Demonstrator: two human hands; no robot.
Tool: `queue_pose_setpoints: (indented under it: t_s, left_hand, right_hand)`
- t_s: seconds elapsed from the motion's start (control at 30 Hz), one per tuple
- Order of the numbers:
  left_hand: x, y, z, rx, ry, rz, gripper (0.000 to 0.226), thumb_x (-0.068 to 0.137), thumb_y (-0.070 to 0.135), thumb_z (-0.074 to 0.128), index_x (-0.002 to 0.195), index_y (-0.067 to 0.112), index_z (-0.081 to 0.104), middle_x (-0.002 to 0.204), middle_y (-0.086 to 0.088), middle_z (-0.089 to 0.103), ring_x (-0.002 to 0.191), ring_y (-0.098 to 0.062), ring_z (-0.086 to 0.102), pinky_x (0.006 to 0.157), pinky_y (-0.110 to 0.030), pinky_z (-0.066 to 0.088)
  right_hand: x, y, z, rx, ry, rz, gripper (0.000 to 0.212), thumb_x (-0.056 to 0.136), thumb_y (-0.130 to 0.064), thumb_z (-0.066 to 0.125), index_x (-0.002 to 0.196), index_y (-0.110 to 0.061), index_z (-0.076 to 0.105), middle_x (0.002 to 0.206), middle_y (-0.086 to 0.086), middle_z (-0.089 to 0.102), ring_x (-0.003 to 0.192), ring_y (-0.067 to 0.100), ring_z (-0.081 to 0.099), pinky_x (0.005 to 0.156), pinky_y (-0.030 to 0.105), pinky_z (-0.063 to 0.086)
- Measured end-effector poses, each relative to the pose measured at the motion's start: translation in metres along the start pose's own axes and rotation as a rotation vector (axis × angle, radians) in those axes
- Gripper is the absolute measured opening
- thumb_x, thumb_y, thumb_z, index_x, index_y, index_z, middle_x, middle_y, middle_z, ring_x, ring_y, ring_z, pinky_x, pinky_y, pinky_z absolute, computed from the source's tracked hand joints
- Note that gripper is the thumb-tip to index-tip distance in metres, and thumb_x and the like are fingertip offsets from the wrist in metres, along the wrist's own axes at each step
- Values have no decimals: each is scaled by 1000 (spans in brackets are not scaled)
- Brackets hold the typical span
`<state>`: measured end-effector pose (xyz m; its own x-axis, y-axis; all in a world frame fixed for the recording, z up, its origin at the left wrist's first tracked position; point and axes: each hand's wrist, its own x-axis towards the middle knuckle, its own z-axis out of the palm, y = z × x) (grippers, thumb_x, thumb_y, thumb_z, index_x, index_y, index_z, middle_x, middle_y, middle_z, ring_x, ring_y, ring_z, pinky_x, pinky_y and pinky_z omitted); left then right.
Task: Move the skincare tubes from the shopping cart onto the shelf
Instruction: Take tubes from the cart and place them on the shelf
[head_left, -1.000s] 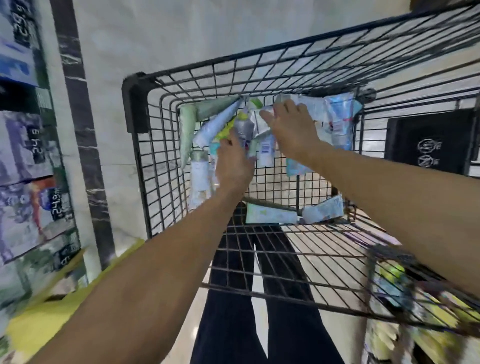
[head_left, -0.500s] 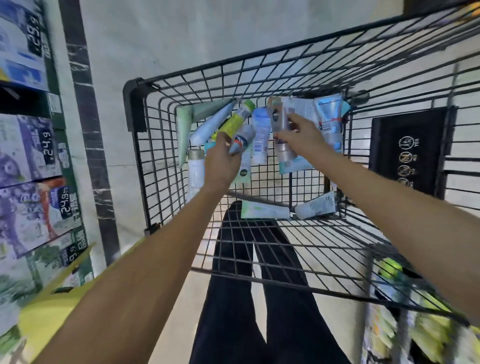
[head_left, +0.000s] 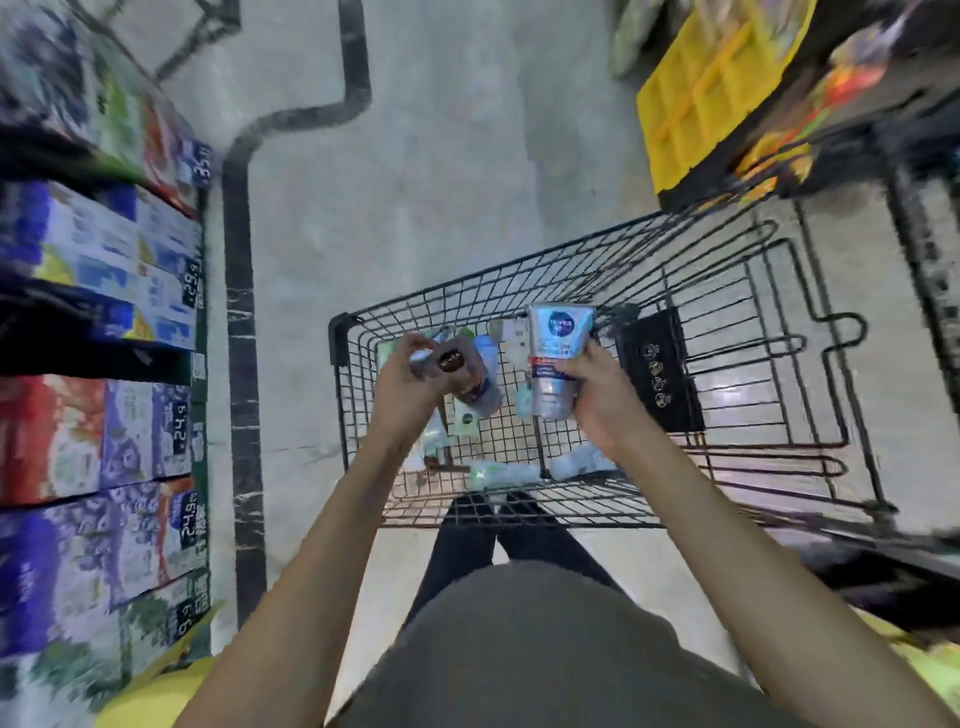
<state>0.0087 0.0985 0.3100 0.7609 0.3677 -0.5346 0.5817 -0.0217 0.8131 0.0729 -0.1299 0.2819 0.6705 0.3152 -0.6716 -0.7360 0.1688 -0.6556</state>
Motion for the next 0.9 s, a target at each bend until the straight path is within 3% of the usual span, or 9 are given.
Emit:
queue_pose_setpoints:
  t_s: [0.07, 0.2, 0.27, 0.33, 0.5, 0.6, 0.73, 0.83, 0.9]
  left_hand:
    - [-24, 23, -2, -86, -31, 28, 51, 76, 4, 85, 118, 8, 58, 97, -5, 73, 72, 2, 69, 62, -15, 52]
    - [-62, 56, 3, -282, -115, 23, 21, 86, 15, 77, 104, 6, 69, 98, -11, 75, 86, -19, 71, 85, -42, 56]
    - [-77, 68, 12, -434, -187, -38, 29, 92, 21, 71, 112, 1, 67, 111, -21, 72, 96, -29, 68, 92, -51, 57]
    - [-93, 80, 21, -529, -260, -85, 37, 96, 26, 66, 122, 0, 60, 116, -28, 68, 100, -37, 65, 87, -51, 59]
    - [-133, 93, 38, -402, -482, -24, 32, 103, 33, 55, 123, 7, 55, 96, -15, 73, 85, -33, 67, 75, -47, 60]
    - [-150, 85, 45, -305, -602, -21, 29, 103, 18, 51, 129, 4, 53, 104, -18, 71, 81, -30, 68, 70, -44, 60]
    - [-179, 66, 57, -219, -714, 22, 48, 81, 2, 69, 127, 0, 56, 119, -26, 68, 85, -34, 69, 68, -42, 59]
    - [-214, 54, 66, -231, -826, 10, 39, 84, 1, 70, 122, -2, 62, 120, -29, 67, 89, -33, 68, 69, -39, 59]
    - [-238, 47, 76, -261, -874, -28, 38, 85, 4, 68, 122, -2, 62, 124, -27, 66, 98, -39, 66, 80, -48, 59]
  right_hand:
    - [-32, -17, 5, 1, -5, -66, 43, 88, -8, 65, 131, -11, 63, 122, 17, 70, 107, 36, 62, 95, 56, 52]
    - [-91, -36, 7, 56, -11, -148, 38, 96, -5, 56, 132, -13, 62, 111, 12, 72, 96, 30, 67, 82, 44, 56]
    - [-117, -38, 7, 100, -1, -197, 36, 96, -5, 55, 130, -14, 63, 110, 14, 72, 91, 29, 69, 80, 44, 56]
    - [-140, -34, 6, 167, 22, -249, 37, 95, -4, 55, 130, -14, 64, 113, 18, 71, 91, 30, 68, 82, 46, 54]
    - [-196, -7, 3, 378, 116, -373, 51, 92, -2, 56, 142, -12, 54, 131, 27, 65, 109, 41, 63, 86, 46, 54]
    - [-231, 14, 0, 437, 201, -440, 53, 92, 2, 55, 143, -11, 53, 132, 22, 65, 102, 35, 67, 79, 44, 58]
    - [-284, 49, -7, 481, 325, -534, 56, 90, 6, 58, 144, -8, 50, 125, 24, 65, 98, 35, 66, 73, 40, 61]
    - [-328, 74, -10, 506, 413, -610, 63, 79, 1, 74, 138, -11, 56, 124, 22, 68, 101, 33, 67, 79, 42, 60]
    - [-356, 90, -13, 525, 478, -645, 65, 73, -5, 78, 135, -12, 58, 122, 21, 70, 101, 34, 67, 88, 46, 58]
